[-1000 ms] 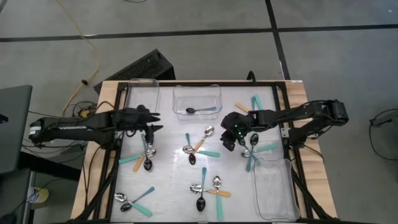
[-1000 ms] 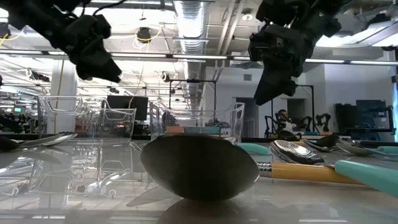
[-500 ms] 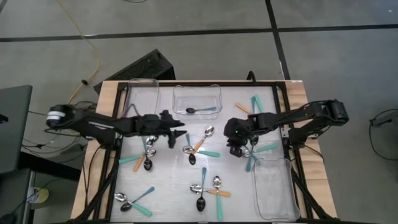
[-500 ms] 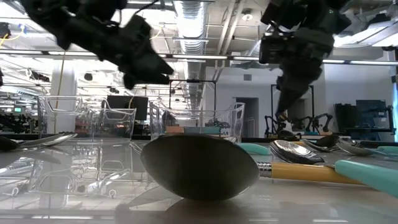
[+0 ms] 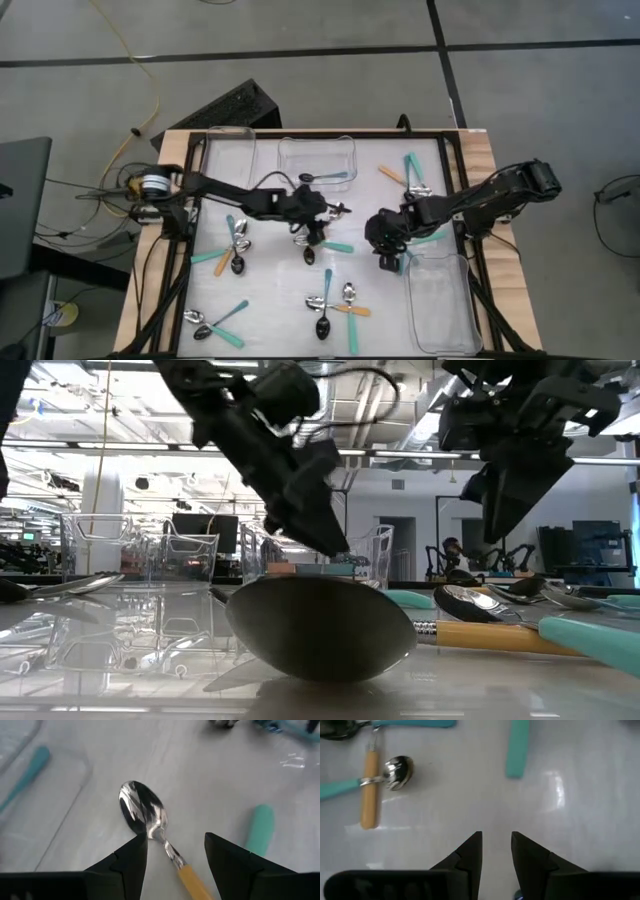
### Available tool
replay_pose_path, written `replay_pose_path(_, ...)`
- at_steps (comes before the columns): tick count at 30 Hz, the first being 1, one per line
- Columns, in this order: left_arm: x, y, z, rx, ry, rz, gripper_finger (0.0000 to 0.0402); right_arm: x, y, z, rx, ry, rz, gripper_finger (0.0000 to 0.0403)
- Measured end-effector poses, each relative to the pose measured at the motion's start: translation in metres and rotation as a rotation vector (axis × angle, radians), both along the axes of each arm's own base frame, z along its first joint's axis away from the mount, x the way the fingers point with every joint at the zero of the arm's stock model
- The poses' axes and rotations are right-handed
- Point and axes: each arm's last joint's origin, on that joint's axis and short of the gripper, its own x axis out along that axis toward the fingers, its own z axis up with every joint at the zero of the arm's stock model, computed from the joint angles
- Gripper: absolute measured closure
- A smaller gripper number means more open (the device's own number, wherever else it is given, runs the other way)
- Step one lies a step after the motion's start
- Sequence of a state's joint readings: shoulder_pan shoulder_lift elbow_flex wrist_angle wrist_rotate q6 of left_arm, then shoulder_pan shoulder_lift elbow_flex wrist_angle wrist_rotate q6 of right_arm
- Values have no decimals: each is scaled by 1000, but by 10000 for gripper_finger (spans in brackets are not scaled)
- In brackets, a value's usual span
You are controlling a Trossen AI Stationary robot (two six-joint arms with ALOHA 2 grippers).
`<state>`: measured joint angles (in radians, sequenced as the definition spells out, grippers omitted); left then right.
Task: Sort silverware by color (type)
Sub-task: Put the yellow spoon into the top left transparent bin
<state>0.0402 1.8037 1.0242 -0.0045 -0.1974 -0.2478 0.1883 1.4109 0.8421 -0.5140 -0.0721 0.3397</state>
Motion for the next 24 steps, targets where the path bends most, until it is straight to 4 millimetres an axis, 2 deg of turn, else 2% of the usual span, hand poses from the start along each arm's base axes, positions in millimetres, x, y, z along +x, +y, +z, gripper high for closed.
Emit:
replay_pose_path(6, 16, 1, -17, -18, 61, 20, 219, 0, -1, 0, -18, -2, -4, 276)
replay_pose_path(14, 13, 2, -26, -42, 124, 55, 219, 0, -1, 0, -35, -9, 25, 276)
replay_pose_path(24, 6, -6, -36, -67, 139, 56, 219, 4, -14, 1, -44, -29, -8, 276)
